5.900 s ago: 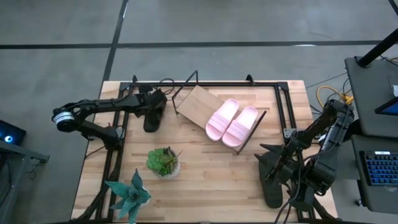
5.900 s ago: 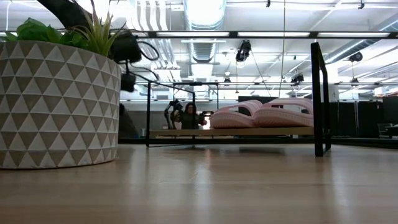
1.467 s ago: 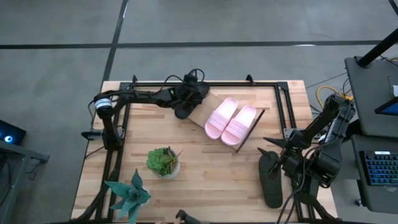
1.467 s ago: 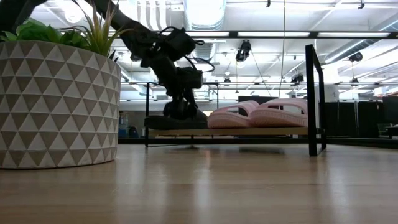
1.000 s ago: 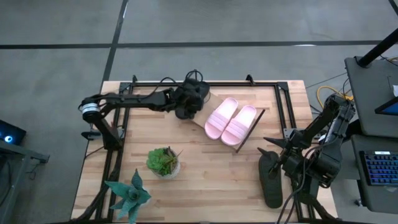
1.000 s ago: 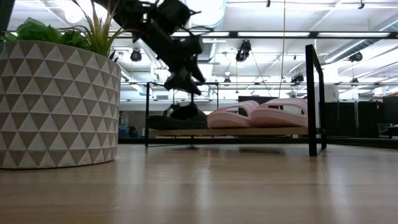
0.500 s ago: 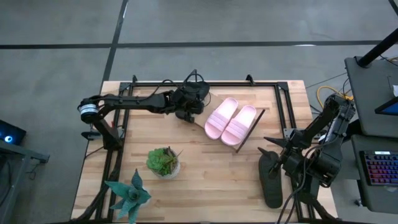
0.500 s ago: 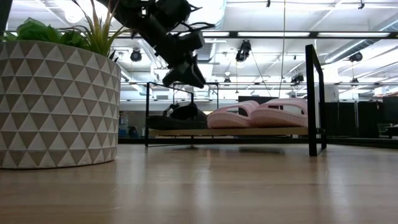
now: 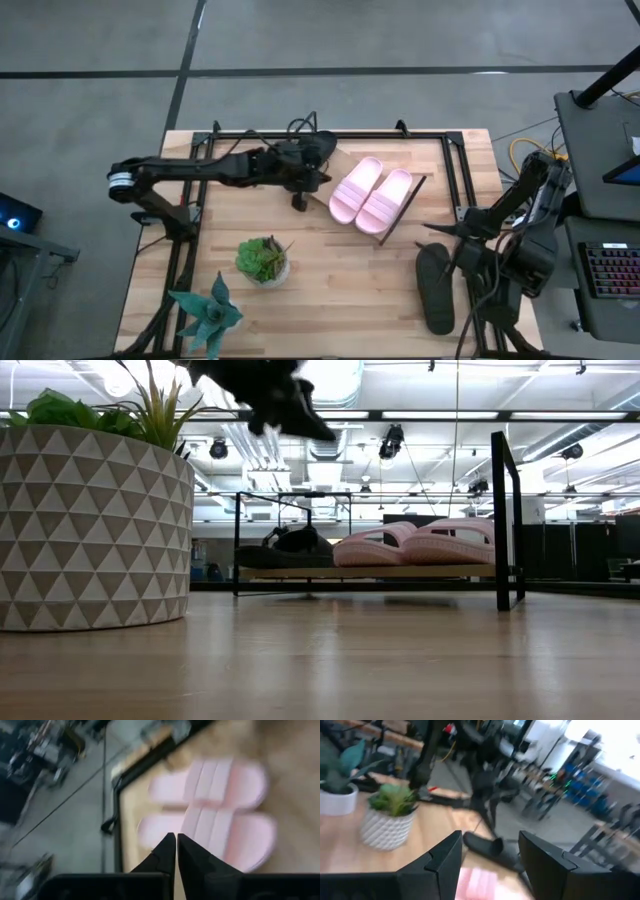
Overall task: Pick and place slides into the shelf
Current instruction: Put the black slide on the shelf
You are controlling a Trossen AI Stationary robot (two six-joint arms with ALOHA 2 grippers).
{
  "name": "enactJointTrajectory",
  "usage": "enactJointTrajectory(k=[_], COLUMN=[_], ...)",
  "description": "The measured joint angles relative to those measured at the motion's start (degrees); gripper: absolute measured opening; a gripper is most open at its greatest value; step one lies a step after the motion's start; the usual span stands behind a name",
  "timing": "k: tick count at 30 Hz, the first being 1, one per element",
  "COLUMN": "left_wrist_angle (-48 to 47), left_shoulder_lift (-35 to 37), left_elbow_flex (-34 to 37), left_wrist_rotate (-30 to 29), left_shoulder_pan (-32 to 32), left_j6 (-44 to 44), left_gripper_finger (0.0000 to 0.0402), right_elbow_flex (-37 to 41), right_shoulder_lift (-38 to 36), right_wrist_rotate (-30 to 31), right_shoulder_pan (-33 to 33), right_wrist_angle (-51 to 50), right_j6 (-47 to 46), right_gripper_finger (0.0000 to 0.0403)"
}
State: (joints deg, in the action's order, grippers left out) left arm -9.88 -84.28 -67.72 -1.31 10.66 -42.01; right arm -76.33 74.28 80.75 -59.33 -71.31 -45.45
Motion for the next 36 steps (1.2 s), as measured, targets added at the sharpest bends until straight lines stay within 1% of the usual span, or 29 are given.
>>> enactJointTrajectory(k=[3, 6, 9, 12, 14, 17, 21, 23, 25, 29, 34, 36], left_wrist_angle=[-0.1, -0.1, 1.0, 1.1, 1.9, 3.3, 6.3, 6.6, 7.3, 13.0, 21.9, 23.3], left_shoulder_lift=[3.2, 5.9, 7.7, 8.5, 8.5, 8.0, 4.8, 3.0, 1.3, -2.0, -7.2, -8.4], left_elbow_flex=[0.3, 0.4, 0.5, 0.5, 0.5, 0.6, 0.6, 0.5, 0.5, 0.5, 0.3, 0.2], left_wrist_rotate=[4.9, 8.0, 8.9, 9.2, 9.9, 11.8, 11.7, 11.2, 9.4, 4.3, 3.1, -0.6], left_shoulder_pan=[-0.7, -2.0, -4.0, -6.4, -8.3, -11.5, -16.9, -19.6, -22.1, -25.6, -28.3, -28.9], left_j6=[4.2, 9.2, 14.4, 19.8, 21.8, 22.1, 21.8, 19.9, 17.2, 12.5, 9.4, 8.4], left_gripper_finger=[0.0001, 0.0, 0.0, 0.0, 0.0, 0.0, 0.0, 0.0, 0.0, 0.0, 0.0, 0.0], right_elbow_flex=[-1.8, -3.4, -5.0, -6.4, -6.9, -7.0, -7.0, -7.0, -7.0, -7.4, -7.1, -7.1], right_shoulder_lift=[0.0, 0.0, 0.0, 0.0, 0.0, 0.0, 0.1, 0.1, 0.1, 0.1, 0.2, 0.4], right_wrist_rotate=[-3.9, -7.2, -10.3, -16.2, -20.7, -23.6, -24.2, -24.2, -24.3, -26.4, -26.8, -27.1], right_shoulder_pan=[0.0, 0.0, 0.0, 0.0, 0.0, 0.0, -0.5, -0.7, -0.7, -0.9, -1.2, -1.5], right_wrist_angle=[0.2, 0.5, 0.6, 0.5, 0.5, 0.4, -0.4, -0.6, -0.6, -0.7, -0.9, -1.2], right_j6=[-0.1, -1.6, -4.7, -8.8, -11.0, -14.0, -18.3, -21.0, -24.8, -29.6, -34.0, -35.9], right_gripper_finger=[0.0187, 0.0187, 0.0187, 0.0187, 0.0187, 0.0187, 0.0187, 0.0187, 0.0187, 0.0187, 0.0187, 0.0187])
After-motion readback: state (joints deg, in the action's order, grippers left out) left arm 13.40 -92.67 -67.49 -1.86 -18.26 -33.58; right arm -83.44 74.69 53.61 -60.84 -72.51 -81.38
